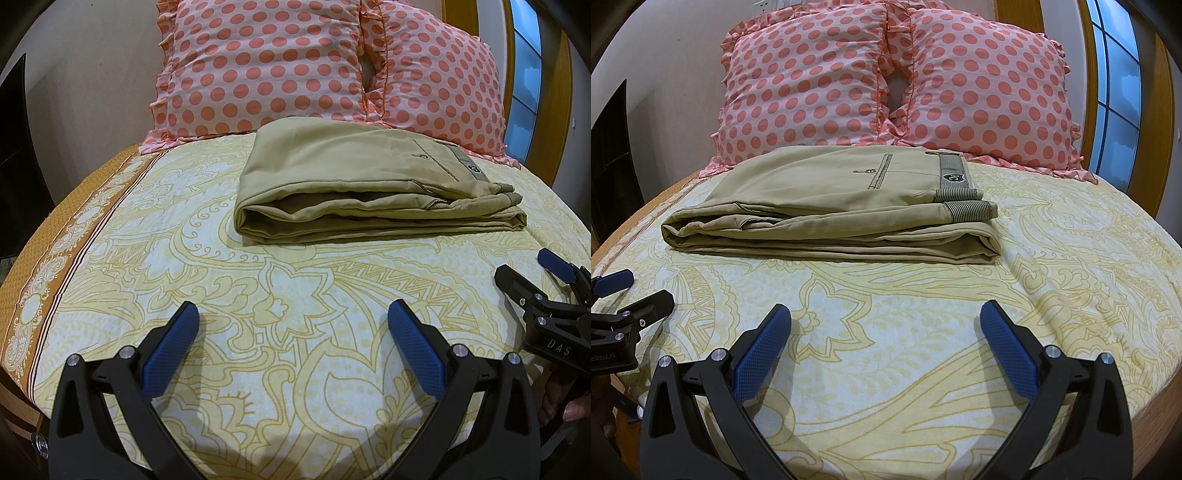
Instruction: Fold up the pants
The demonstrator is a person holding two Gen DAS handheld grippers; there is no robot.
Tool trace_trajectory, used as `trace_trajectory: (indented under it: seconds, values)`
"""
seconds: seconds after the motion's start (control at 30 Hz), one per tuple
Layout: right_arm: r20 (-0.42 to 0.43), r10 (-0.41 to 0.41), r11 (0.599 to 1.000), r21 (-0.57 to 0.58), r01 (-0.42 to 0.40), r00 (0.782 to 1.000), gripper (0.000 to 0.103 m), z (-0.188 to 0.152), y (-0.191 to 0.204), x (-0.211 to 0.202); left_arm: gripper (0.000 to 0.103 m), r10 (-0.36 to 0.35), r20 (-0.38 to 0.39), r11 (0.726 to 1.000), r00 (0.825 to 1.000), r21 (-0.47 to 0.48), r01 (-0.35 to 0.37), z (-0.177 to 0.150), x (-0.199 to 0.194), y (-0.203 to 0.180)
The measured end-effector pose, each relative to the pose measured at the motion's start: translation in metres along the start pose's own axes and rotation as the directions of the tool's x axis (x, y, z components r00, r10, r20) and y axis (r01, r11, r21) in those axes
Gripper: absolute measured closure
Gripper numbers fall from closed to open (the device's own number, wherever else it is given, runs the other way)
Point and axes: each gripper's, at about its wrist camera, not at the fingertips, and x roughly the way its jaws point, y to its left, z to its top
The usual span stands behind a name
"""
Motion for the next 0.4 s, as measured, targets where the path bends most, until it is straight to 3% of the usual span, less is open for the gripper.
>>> trace_trajectory:
  seconds: [0.4]
  values:
    - [0.001,0.0,1.0,0.0,0.0,1.0,0.001,-0.0003,-0.0003,0.0,0.002,-0.001,0.003,1.0,1.0,0.003,0.001,0.0,0.0,0.0004]
